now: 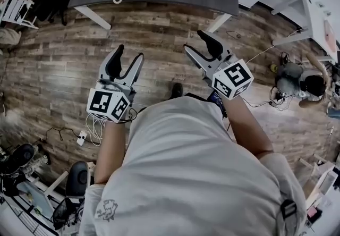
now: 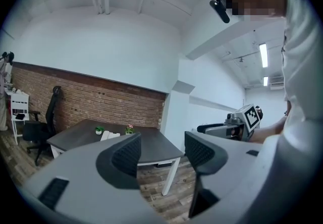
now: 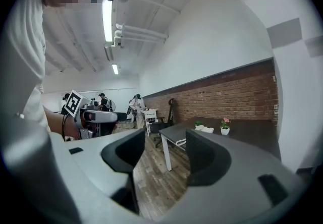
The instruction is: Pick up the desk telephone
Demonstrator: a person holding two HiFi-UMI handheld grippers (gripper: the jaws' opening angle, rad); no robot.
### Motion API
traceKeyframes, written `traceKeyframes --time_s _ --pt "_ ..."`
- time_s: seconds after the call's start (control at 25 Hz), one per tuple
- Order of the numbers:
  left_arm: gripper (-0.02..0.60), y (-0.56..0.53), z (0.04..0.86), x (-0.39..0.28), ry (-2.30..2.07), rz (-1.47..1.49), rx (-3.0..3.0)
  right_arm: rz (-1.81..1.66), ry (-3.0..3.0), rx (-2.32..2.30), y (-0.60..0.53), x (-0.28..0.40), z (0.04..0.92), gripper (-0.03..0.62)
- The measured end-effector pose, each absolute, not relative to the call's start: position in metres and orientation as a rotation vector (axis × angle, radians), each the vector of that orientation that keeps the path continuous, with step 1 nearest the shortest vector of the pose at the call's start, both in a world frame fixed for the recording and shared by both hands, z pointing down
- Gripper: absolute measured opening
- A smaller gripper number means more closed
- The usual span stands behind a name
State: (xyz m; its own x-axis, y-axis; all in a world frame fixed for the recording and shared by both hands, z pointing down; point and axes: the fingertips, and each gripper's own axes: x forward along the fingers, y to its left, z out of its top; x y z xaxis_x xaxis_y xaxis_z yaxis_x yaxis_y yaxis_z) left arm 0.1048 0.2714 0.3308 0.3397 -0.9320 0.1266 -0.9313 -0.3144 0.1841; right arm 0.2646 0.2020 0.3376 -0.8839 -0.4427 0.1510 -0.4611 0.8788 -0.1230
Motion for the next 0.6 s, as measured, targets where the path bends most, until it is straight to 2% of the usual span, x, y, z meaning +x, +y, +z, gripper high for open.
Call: traceKeyframes --time_s 0.28,0.6 --pt "0.282 0.236 0.328 0.141 -1.662 0.033 2.406 0.273 -2.946 0.73 0.169 0.298 0.342 0.244" --pt "0.283 0.207 0.332 0.148 -1.614 0.052 2.432 0.255 -2.925 0.811 0.147 0.313 0.343 0.245"
